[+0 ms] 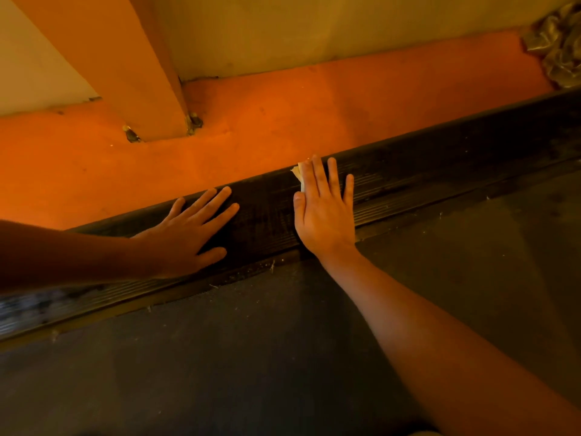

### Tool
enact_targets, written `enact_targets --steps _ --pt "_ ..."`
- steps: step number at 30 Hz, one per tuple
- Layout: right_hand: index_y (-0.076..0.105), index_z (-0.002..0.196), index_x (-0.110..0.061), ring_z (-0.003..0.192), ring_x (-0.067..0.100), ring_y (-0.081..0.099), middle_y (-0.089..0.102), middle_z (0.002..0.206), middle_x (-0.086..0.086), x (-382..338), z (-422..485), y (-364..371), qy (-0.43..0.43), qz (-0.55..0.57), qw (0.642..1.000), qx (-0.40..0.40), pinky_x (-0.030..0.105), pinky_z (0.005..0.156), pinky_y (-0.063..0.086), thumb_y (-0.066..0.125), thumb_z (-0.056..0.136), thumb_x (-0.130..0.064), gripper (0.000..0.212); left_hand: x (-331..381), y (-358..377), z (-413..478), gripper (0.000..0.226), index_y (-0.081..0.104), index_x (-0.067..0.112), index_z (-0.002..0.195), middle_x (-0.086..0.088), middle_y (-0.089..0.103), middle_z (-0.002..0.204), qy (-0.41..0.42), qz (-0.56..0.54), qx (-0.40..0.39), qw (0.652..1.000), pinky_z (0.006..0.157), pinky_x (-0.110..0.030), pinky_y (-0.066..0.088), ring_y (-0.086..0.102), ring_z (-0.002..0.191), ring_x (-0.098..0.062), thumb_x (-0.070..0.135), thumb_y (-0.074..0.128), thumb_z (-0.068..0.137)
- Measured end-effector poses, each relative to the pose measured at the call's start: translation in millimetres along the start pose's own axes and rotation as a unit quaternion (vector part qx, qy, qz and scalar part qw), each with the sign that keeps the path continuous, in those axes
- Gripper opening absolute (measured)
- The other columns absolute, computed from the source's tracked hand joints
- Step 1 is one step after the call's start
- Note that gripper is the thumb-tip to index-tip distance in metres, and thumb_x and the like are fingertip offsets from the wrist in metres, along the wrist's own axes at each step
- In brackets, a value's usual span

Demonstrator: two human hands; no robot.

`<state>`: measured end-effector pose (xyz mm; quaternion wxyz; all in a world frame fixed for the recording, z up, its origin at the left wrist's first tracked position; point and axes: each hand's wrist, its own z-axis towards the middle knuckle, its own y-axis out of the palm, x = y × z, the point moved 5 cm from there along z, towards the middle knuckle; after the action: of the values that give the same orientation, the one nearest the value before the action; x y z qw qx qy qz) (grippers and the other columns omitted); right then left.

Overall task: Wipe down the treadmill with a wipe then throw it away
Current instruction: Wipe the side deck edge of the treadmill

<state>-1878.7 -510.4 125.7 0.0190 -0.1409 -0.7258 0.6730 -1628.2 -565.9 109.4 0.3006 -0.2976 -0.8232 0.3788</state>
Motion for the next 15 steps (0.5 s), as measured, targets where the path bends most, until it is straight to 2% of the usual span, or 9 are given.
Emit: enact_targets --steps 2,5,10,15 --pt "0.015 0.165 -0.019 0.159 0.028 0.001 0.011 0.172 0.003 -0.4 -0.2 0.6 0.000 -0.002 1.000 0.001 0.058 0.126 0.004 0.020 0.110 -0.042 0.059 5.3 -2.9 -0.6 0.088 -0.034 0.039 0.149 0.013 -0.056 0.148 -0.009 0.007 -0.013 1.000 0.123 -0.063 -0.004 -0.035 0.148 -0.020 0.080 -0.003 0.077" --pt "0.011 0.165 -0.019 0.159 0.028 -0.002 0.007 0.172 0.004 -0.2 0.7 1.4 0.002 -0.009 1.000 -0.009 0.058 0.127 0.003 0.020 0.110 -0.043 0.060 25.4 1.2 3.1 0.087 -0.025 0.036 0.154 0.008 -0.043 0.158 -0.065 -0.030 0.038 0.997 0.119 -0.072 -0.002 -0.032 0.151 -0.022 0.080 -0.001 0.084" --pt "0.007 0.165 -0.019 0.159 0.026 -0.005 0.004 0.173 0.004 0.0 -3.1 0.8 0.008 -0.011 1.000 -0.010 0.054 0.127 0.001 0.017 0.110 -0.043 0.061 54.3 12.7 14.7 0.076 -0.009 0.035 0.161 0.005 -0.023 0.168 -0.171 -0.096 0.175 0.965 0.115 -0.066 -0.015 -0.027 0.153 -0.022 0.071 0.009 0.096" --pt "0.011 0.165 -0.020 0.159 0.025 -0.004 0.006 0.173 0.004 -0.4 -42.3 6.7 0.018 -0.014 1.000 -0.013 0.053 0.127 -0.001 0.011 0.108 -0.044 0.062 59.1 18.0 17.3 0.070 0.004 0.031 0.163 -0.002 -0.006 0.172 -0.194 -0.063 0.243 0.948 0.121 -0.065 -0.006 -0.012 0.157 -0.028 0.061 0.019 0.102"
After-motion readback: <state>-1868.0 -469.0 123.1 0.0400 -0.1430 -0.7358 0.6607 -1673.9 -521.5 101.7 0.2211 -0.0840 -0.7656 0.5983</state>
